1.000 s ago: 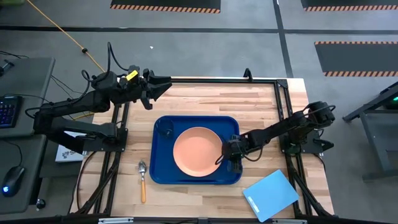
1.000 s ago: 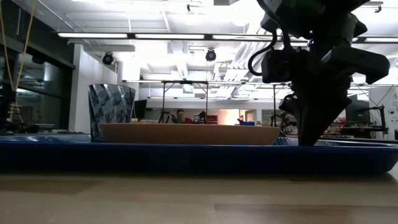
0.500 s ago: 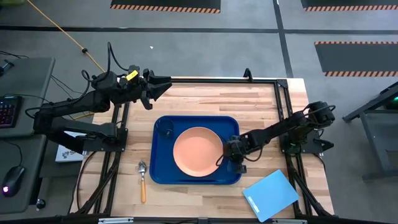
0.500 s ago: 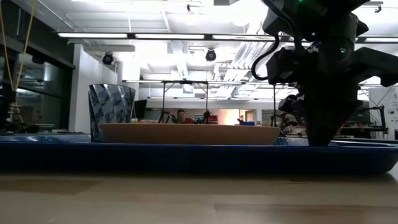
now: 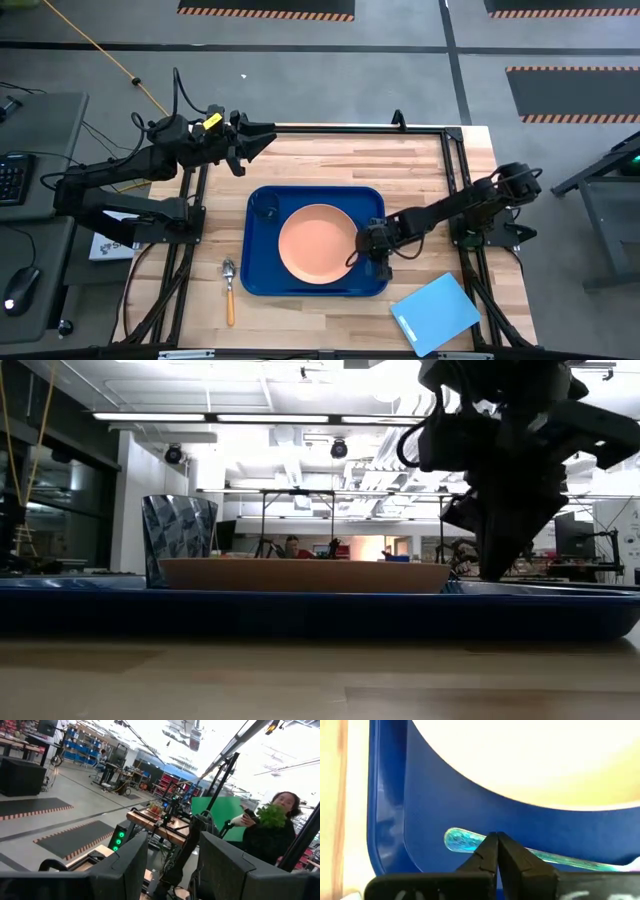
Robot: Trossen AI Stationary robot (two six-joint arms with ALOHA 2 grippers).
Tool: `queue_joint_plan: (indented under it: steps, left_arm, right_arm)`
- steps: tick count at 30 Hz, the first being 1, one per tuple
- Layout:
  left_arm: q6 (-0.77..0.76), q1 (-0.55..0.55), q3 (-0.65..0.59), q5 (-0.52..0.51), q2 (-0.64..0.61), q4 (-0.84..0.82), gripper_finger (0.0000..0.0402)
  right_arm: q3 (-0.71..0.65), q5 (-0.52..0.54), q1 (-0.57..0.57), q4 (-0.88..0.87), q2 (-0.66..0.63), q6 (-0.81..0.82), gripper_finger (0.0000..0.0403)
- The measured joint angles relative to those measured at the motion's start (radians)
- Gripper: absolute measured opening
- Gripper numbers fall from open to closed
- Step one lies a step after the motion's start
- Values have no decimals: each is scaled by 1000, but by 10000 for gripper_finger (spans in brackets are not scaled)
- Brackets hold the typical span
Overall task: Pick and place plate/cup/fork/spoon on tray
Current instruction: Put the blue fork on the blue serving tray to the right of the orange plate
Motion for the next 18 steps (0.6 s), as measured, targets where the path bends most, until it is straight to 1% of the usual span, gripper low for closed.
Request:
queue_joint_plan:
  steps: [3, 10, 18]
  left_arm:
    - [0, 0, 0, 0, 0, -3, 172]
    - [0, 0, 0, 0, 0, -7, 172]
    - [-1, 0, 0, 0, 0, -20, 172]
  right_arm:
    - [0, 24, 19, 8, 22, 44, 0]
    - [1, 26, 49, 98, 65, 116, 0]
    - [1, 24, 75, 113, 90, 132, 0]
